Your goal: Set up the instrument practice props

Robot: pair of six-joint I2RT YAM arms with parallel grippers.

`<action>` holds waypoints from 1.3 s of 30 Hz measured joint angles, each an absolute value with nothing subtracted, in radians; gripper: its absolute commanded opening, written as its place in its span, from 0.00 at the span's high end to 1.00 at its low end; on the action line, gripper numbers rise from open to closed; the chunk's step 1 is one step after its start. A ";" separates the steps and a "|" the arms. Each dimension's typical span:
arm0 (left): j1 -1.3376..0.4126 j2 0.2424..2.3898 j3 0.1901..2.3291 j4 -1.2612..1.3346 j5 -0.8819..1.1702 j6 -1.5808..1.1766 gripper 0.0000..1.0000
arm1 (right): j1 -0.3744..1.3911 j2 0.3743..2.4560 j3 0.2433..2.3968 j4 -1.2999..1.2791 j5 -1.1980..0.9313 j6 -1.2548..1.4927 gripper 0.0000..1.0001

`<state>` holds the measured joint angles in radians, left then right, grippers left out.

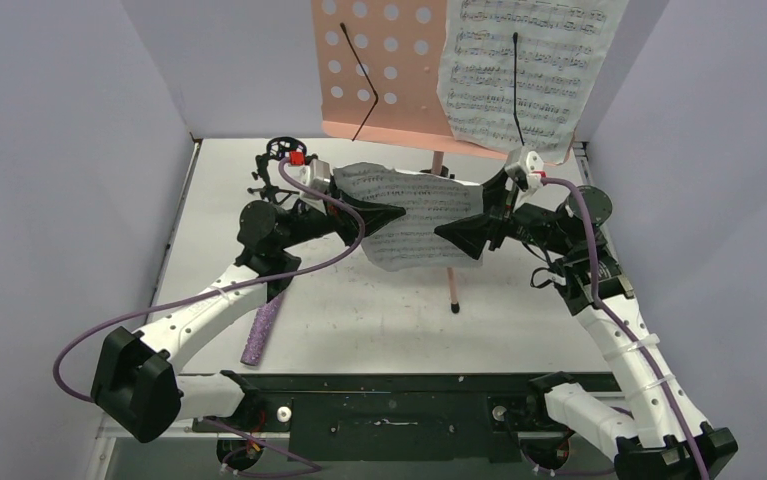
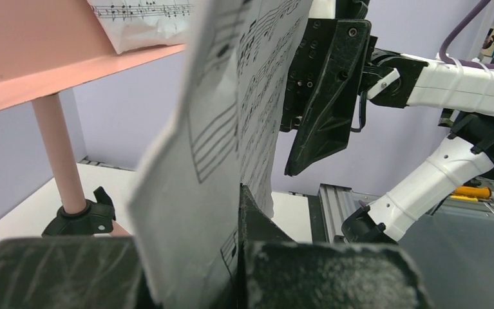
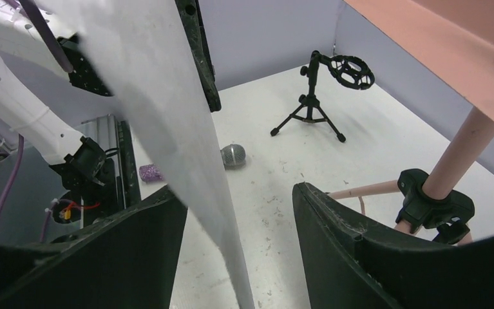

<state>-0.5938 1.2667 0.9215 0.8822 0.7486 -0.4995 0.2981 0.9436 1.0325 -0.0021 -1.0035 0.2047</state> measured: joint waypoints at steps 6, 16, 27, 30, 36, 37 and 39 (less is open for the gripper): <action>-0.594 1.266 0.921 0.860 0.769 -0.514 1.00 | 0.320 0.956 1.038 0.000 -1.013 0.206 0.57; -0.594 1.245 0.921 0.840 0.764 -0.517 0.86 | 0.348 0.962 1.048 0.022 -1.036 0.209 0.95; -0.594 1.227 0.921 0.771 0.725 -0.465 0.18 | 0.349 0.962 1.079 0.023 -1.020 0.193 0.95; -0.594 1.215 0.921 0.704 0.704 -0.426 0.06 | 0.349 0.968 1.105 0.018 -1.009 0.186 0.95; -0.593 1.165 0.921 0.570 0.636 -0.339 0.04 | 0.350 0.989 1.170 0.001 -0.984 0.159 0.95; -0.593 1.150 0.921 0.546 0.618 -0.321 0.04 | 0.350 0.992 1.180 -0.005 -0.978 0.154 0.95; -0.592 1.122 0.921 0.508 0.586 -0.288 0.04 | 0.350 0.997 1.203 -0.015 -0.958 0.141 0.95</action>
